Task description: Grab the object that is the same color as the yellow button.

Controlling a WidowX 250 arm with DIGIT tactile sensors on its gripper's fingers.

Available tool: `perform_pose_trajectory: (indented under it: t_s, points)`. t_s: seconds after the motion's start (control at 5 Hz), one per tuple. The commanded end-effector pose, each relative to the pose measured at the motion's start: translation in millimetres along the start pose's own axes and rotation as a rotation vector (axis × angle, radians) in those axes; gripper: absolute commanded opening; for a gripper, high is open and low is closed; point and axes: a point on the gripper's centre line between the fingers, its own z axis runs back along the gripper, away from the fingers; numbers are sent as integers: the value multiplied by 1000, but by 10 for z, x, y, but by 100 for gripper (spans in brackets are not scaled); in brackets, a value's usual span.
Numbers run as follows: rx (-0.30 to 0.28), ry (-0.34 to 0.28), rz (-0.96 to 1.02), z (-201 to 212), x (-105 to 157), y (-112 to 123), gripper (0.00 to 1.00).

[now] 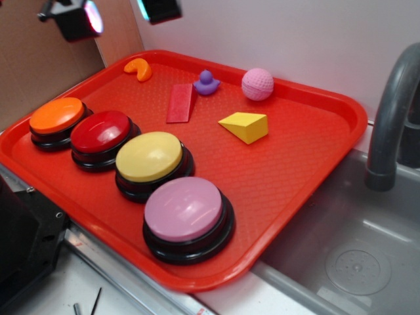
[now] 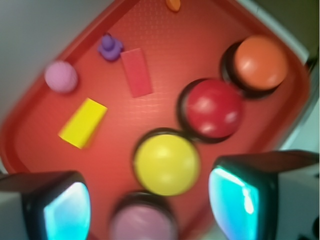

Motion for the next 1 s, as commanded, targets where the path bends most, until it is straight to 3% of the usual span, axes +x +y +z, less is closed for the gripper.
perform_pose_trajectory:
  t_s: [0.0, 0.8]
  points:
    - [28, -24, 235, -324, 162, -405, 100]
    - [72, -52, 406, -1109, 187, -688, 100]
